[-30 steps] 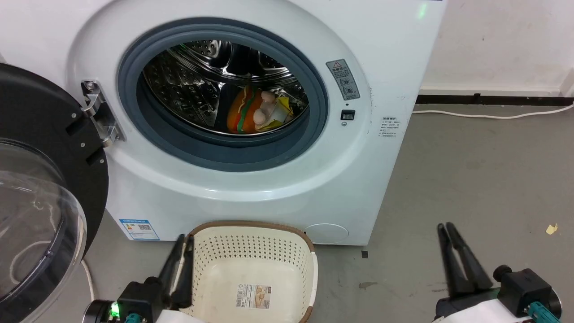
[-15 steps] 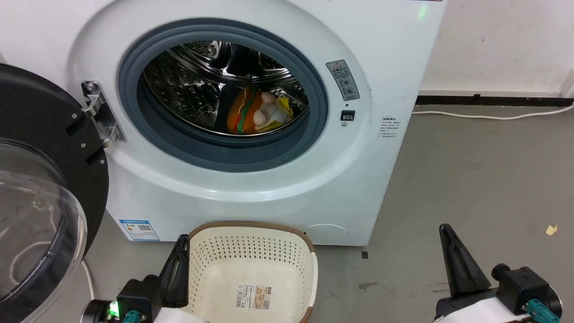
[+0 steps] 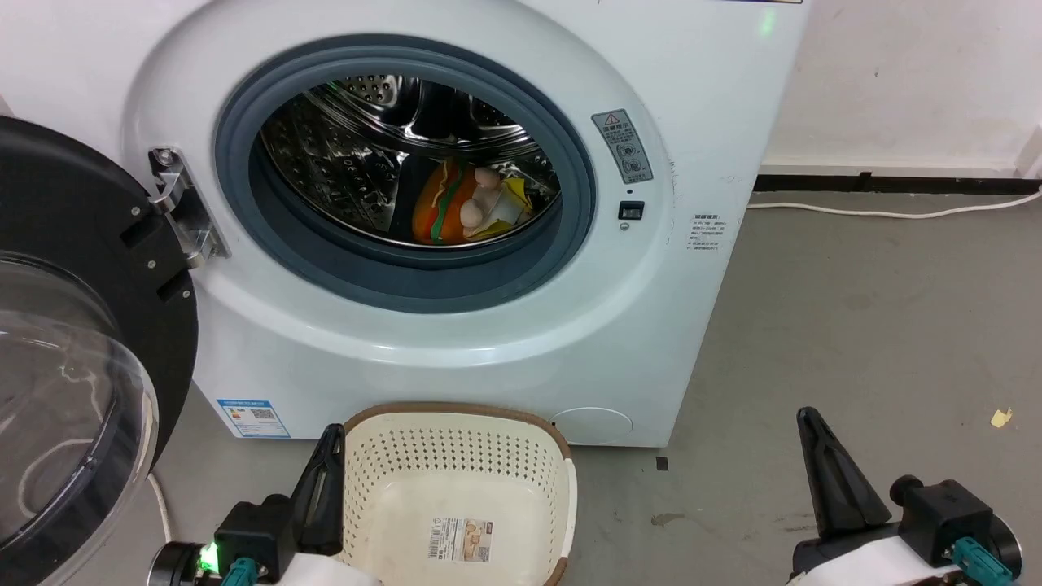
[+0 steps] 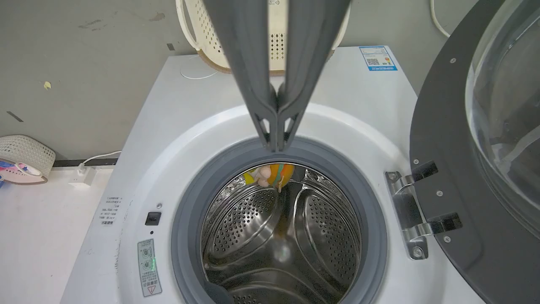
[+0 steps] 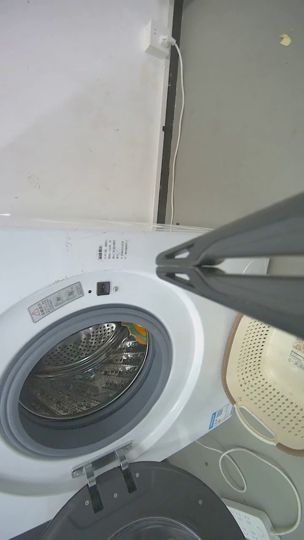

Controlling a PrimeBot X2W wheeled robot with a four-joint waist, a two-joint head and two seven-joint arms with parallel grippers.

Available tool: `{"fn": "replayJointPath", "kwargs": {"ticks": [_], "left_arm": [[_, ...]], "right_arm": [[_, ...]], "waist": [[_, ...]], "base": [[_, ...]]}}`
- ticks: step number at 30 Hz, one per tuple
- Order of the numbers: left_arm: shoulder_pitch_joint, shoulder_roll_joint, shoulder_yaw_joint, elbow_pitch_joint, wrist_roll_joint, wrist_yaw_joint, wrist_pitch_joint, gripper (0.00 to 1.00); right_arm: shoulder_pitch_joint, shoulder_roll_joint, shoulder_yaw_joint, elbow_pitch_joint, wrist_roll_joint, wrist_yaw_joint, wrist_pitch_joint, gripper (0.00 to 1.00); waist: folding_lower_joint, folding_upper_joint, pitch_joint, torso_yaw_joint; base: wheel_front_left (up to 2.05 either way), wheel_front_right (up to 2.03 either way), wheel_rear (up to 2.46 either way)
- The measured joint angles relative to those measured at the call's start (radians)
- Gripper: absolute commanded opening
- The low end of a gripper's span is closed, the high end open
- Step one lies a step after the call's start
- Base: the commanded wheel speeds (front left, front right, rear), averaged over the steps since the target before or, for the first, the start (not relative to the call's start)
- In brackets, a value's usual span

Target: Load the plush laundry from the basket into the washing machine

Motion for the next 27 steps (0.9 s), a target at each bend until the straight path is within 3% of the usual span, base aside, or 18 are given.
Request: {"fn": "replayJointPath", "kwargs": {"ticks": [27], "left_arm": [[-0.004,-0.026,0.039,-0.011,0.043,-0.016,0.058,0.0]], "right_arm": [[-0.005,0.0,-0.01,-0.01,-0.033,0.0,0.06,0.0]], "waist": [[0.0,0.0,-0.004,0.003]], "base": [[0.0,0.0,0.0]]}}
